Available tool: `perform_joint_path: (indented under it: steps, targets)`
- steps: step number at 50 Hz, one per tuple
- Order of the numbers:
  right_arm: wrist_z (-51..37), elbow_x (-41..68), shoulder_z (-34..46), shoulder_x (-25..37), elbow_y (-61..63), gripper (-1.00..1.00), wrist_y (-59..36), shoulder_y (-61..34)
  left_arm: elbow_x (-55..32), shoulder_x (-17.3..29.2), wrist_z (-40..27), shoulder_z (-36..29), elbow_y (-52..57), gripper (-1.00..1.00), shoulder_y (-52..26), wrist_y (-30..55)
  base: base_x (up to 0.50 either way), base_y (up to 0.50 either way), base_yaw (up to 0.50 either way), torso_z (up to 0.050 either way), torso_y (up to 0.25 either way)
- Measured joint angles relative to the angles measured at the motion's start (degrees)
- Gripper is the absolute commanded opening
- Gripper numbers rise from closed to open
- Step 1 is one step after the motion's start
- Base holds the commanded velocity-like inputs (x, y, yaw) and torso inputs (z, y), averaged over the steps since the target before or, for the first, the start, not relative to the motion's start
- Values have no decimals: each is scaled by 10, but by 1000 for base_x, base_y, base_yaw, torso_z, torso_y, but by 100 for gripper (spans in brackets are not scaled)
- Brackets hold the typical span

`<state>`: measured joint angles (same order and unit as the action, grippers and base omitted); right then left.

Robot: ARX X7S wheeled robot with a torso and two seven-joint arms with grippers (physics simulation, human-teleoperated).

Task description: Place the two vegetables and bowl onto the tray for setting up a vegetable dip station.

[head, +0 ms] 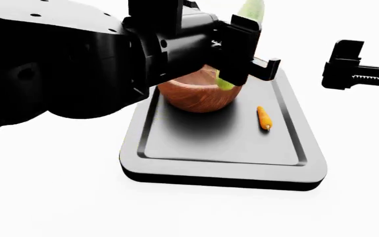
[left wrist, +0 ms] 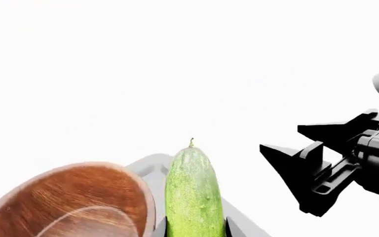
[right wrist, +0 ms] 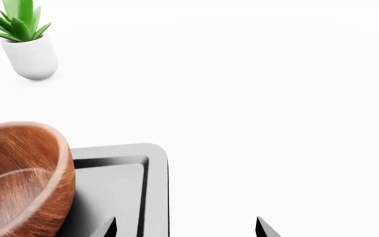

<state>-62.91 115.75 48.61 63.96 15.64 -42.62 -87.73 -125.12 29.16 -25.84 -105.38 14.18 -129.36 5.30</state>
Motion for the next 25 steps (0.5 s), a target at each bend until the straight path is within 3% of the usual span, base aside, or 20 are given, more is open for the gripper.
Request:
perform_joint_path:
  steps: [25]
  targets:
    - [-3,5,-10,13,0,100,-2,-9,57,-74,19,-14,-44,-100,74,5,0,0,0,0,0]
